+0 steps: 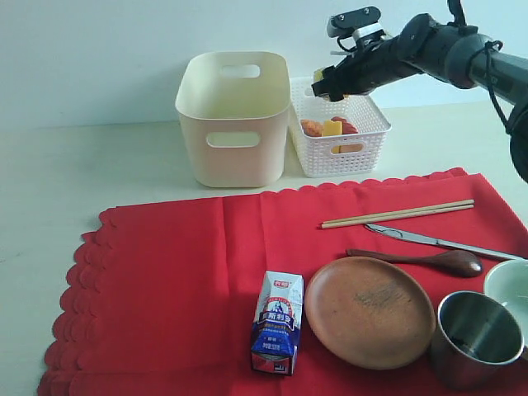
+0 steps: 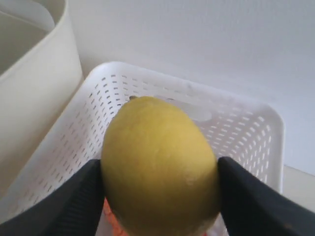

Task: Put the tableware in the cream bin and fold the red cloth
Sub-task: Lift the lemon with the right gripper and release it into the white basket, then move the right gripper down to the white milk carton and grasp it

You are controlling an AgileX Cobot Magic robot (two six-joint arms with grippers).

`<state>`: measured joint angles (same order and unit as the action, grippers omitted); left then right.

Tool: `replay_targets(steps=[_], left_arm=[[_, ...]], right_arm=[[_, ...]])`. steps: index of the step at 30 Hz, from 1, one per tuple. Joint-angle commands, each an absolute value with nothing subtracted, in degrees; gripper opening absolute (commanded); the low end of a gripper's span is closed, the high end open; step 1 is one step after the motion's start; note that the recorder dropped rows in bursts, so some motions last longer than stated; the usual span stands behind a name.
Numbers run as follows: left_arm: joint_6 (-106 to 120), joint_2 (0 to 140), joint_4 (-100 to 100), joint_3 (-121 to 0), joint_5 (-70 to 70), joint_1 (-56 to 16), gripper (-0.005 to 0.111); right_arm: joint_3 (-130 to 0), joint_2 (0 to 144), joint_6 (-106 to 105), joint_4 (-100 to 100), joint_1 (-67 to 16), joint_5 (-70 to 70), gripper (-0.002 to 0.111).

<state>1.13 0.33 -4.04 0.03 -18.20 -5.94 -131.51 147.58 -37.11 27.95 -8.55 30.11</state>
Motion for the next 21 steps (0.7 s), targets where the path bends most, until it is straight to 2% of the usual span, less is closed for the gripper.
replay_targets(steps=[1, 2, 4, 8, 15, 21], left_arm=[[1.3, 0.0, -4.37, 0.0, -17.89, -6.25, 0.012], [1.3, 0.0, -4.37, 0.0, -17.89, -6.25, 0.012], [1.3, 0.0, -4.37, 0.0, -17.89, -6.25, 0.012], [1.3, 0.0, -4.37, 0.0, -17.89, -6.25, 0.012], [1.3, 0.0, -4.37, 0.0, -17.89, -6.25, 0.012], [1.3, 0.0, -4.37, 0.0, -17.89, -6.25, 0.012]], right_arm=[[-133.0, 148.57, -39.08, 28.42, -8.3, 30.22, 0.042], [-133.0, 148.72, -39.08, 28.42, -8.3, 30.79, 0.055], [-133.0, 148.72, -39.08, 28.42, -8.3, 31.8, 0.068], [-133.0, 146.89, -39.08, 28.53, -8.3, 33.99, 0.084], [-133.0, 140.74, -36.92, 26.23, -8.26, 43.97, 0.085], [-133.0, 134.68, -28.52, 20.54, -8.26, 57.48, 0.081]])
